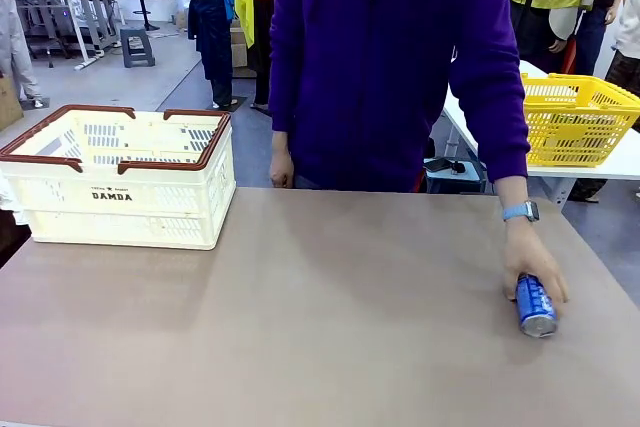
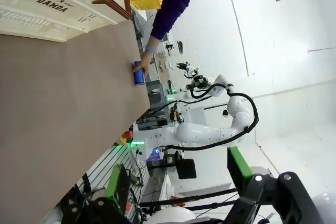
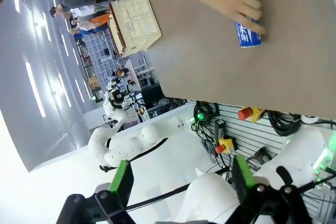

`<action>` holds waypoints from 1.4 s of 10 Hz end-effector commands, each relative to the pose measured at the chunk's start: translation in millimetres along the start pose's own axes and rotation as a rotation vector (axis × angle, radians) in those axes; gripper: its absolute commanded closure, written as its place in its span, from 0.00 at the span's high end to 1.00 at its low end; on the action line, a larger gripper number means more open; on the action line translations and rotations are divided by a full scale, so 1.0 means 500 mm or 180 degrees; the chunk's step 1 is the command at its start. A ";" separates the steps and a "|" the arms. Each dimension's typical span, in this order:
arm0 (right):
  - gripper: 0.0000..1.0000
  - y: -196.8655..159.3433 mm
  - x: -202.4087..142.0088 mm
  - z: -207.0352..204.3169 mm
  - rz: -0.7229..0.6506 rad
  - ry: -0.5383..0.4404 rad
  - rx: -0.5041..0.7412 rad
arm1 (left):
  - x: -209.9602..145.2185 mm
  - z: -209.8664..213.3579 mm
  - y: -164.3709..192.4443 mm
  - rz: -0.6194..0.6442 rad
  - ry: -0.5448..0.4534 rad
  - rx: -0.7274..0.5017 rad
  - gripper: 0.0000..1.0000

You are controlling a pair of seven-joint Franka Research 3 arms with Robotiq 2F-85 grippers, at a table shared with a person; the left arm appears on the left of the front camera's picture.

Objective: Place the drinks into the Shopping basket.
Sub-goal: Pick up one drink and place it into the Shopping basket.

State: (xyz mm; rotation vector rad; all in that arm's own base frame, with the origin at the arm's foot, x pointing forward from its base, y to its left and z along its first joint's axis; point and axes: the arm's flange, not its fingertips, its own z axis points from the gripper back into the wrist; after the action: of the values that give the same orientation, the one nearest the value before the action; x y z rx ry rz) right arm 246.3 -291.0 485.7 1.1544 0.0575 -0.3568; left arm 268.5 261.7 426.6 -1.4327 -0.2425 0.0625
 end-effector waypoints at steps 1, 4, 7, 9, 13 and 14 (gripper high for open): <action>1.00 -0.004 -0.004 0.003 0.0096 0.0023 -0.0003 | -0.005 0.000 0.001 -0.0033 -0.0004 -0.0021 1.00; 1.00 -0.004 -0.004 0.003 0.0096 0.0023 -0.0003 | -0.005 0.000 0.001 -0.0033 -0.0004 -0.0021 1.00; 1.00 0.000 0.000 0.000 0.0004 0.0000 0.0000 | -0.005 0.000 0.001 -0.0033 -0.0004 -0.0021 1.00; 1.00 0.111 0.033 -0.180 0.0402 0.0209 -0.0831 | -0.005 0.000 0.001 -0.0033 -0.0004 -0.0021 1.00; 1.00 0.135 0.049 -0.222 0.0644 0.0023 -0.1202 | -0.005 0.000 0.001 -0.0033 -0.0004 -0.0021 1.00; 1.00 0.090 0.033 -0.072 0.0561 -0.0268 -0.0731 | -0.005 0.000 0.001 -0.0033 -0.0004 -0.0021 1.00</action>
State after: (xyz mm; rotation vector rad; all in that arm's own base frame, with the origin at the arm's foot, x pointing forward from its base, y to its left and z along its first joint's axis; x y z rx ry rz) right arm 306.2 -175.9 501.9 0.8158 -0.0065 -0.1613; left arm 268.5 262.1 425.4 -1.4332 -0.2408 0.0660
